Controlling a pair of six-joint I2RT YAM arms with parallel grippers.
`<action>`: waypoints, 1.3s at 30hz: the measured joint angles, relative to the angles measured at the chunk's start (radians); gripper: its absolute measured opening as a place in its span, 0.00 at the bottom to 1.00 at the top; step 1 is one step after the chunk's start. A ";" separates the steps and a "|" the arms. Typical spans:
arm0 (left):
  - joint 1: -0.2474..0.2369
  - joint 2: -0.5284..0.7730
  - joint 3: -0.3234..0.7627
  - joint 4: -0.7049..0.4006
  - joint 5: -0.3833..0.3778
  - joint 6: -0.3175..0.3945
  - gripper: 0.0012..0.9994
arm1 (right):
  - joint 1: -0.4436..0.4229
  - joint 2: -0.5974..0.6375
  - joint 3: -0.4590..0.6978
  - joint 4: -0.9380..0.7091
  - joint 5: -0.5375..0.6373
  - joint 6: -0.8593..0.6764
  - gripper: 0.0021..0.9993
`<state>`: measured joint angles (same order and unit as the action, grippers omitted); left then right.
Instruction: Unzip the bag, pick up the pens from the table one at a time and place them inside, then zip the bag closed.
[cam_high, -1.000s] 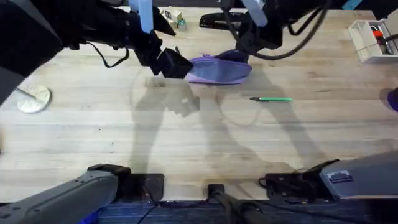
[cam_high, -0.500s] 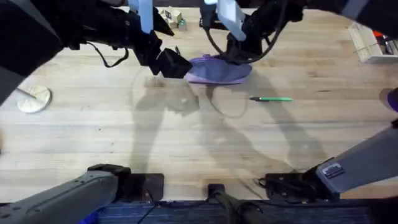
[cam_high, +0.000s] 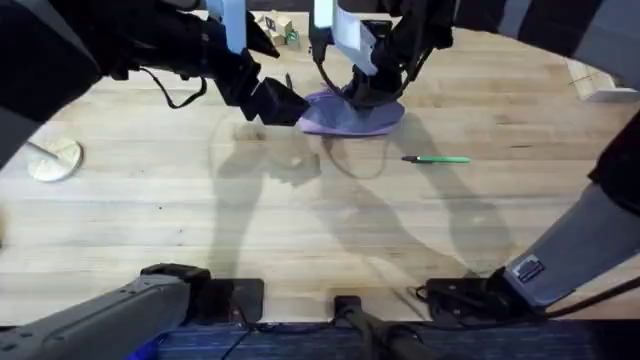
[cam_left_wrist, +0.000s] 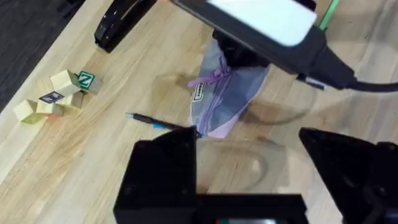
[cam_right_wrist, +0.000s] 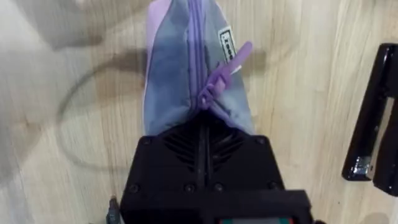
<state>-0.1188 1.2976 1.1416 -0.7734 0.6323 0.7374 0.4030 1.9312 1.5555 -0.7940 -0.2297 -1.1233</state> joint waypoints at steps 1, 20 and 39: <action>0.000 0.000 0.000 0.000 0.000 0.000 0.99 | 0.003 0.000 0.001 0.000 0.001 0.000 0.04; 0.000 0.000 0.000 0.000 0.000 0.000 0.99 | 0.023 -0.015 0.013 -0.090 0.014 -0.003 1.00; 0.000 0.000 0.000 0.001 -0.075 -0.002 0.99 | 0.039 -0.351 0.013 -0.157 -0.013 0.283 1.00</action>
<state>-0.1188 1.2976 1.1416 -0.7724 0.5574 0.7350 0.4419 1.5803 1.5681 -0.9508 -0.2431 -0.8399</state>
